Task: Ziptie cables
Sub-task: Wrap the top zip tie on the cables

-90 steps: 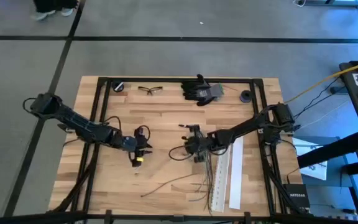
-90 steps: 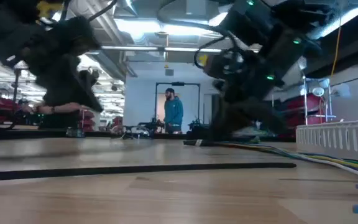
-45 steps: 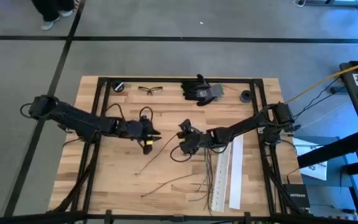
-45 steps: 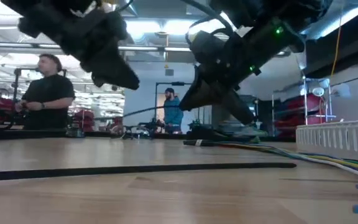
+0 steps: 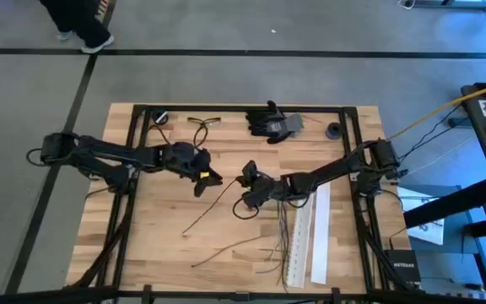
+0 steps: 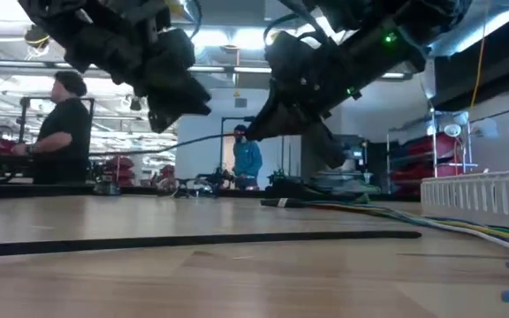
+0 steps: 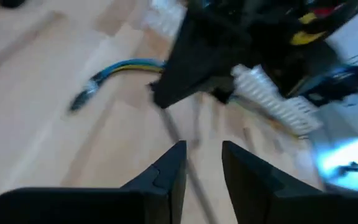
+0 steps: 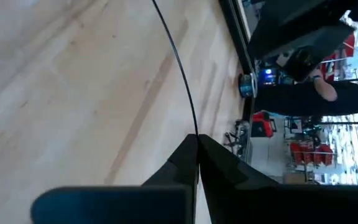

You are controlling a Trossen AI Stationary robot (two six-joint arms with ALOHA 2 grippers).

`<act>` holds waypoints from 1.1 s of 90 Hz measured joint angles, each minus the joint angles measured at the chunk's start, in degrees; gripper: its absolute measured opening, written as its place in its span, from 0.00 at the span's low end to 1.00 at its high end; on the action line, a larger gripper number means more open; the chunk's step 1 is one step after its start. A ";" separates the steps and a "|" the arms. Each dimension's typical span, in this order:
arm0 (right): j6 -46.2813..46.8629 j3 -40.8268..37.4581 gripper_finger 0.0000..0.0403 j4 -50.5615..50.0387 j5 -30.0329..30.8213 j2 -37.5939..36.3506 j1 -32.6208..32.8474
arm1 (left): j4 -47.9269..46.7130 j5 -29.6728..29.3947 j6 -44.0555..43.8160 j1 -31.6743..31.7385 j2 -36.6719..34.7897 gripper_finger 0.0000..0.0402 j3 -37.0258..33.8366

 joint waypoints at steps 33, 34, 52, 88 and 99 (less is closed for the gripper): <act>-0.04 0.00 0.00 1.71 0.98 -0.02 0.00 | 5.22 3.87 -7.51 0.14 6.42 0.22 0.26; -0.04 0.00 0.00 1.71 0.98 -0.02 0.00 | 5.24 3.88 -7.53 0.21 6.58 0.22 0.35; -0.04 0.00 0.00 1.67 0.98 -0.02 0.00 | 5.01 3.75 -6.73 1.29 8.09 0.22 0.90; 0.50 0.00 0.00 1.58 1.00 -0.04 0.03 | 4.74 3.93 -7.13 1.75 8.02 0.25 0.98; 0.63 0.00 0.00 1.58 1.00 -0.04 0.03 | 4.77 5.30 -6.98 2.80 8.02 0.35 0.98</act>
